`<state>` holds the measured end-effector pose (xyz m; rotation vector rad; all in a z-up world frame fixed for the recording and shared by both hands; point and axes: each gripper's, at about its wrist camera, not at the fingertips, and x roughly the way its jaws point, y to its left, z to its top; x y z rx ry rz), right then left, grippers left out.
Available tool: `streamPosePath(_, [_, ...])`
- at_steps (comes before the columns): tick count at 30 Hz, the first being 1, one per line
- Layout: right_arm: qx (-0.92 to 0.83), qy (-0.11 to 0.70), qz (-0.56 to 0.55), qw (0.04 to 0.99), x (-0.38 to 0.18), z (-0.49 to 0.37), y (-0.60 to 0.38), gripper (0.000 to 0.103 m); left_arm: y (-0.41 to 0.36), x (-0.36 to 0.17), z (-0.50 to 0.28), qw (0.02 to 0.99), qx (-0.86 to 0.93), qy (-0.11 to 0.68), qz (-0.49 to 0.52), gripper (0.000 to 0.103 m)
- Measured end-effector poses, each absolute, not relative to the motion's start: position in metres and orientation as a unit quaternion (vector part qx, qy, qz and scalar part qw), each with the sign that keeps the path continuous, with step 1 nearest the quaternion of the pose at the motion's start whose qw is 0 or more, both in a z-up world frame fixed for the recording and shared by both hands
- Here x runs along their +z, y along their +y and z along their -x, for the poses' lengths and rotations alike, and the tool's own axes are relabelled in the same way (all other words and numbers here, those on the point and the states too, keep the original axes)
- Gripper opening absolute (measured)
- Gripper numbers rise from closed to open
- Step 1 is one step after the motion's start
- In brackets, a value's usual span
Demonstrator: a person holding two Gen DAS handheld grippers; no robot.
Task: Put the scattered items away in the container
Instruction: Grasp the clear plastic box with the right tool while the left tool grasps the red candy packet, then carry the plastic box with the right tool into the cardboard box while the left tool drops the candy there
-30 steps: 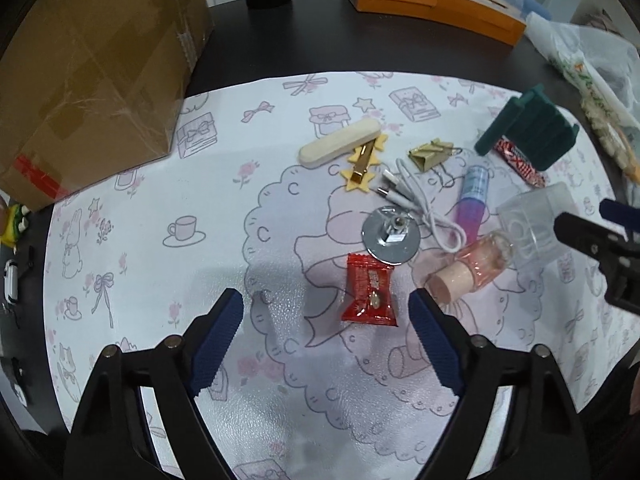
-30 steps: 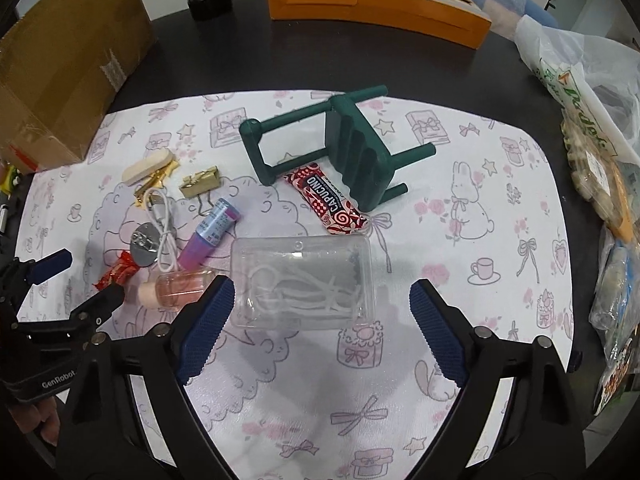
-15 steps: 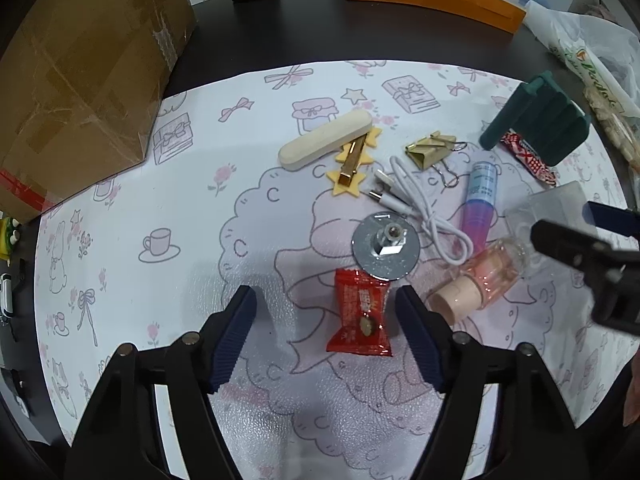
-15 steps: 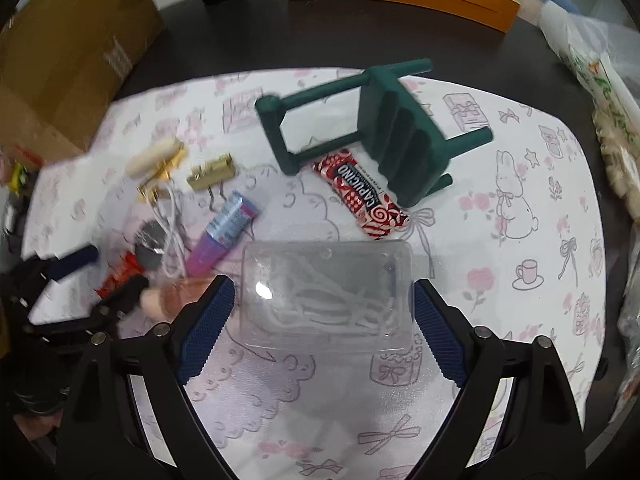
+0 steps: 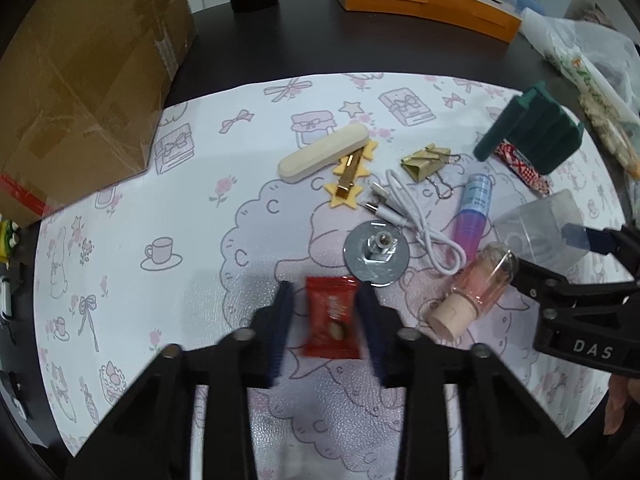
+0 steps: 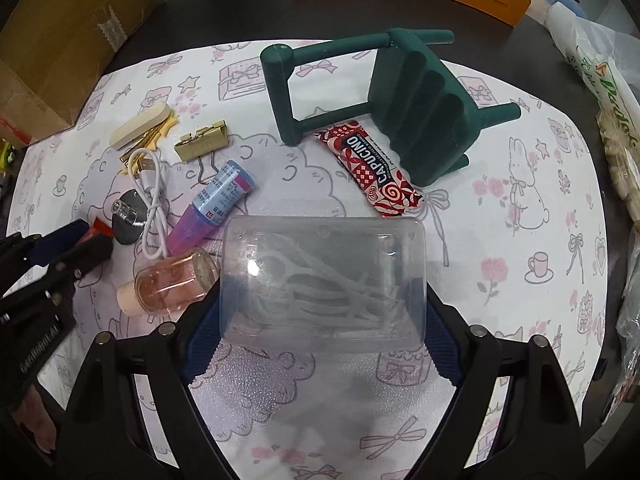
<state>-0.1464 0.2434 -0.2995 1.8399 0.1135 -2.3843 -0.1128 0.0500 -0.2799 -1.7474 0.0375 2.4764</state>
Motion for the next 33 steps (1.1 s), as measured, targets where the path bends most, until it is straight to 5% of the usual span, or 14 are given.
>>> streamPosePath(15, [-0.818, 0.0, -0.572, 0.065, -0.248, 0.123, 0.253, 0.087, 0.029, -0.25, 0.105, 0.055, 0.83, -0.027, 0.554, 0.019])
streamPosePath(33, [-0.853, 0.027, -0.501, 0.147, -0.099, 0.123, 0.15, 0.087, -0.042, -0.111, 0.099, 0.006, 0.874, -0.072, 0.481, 0.019])
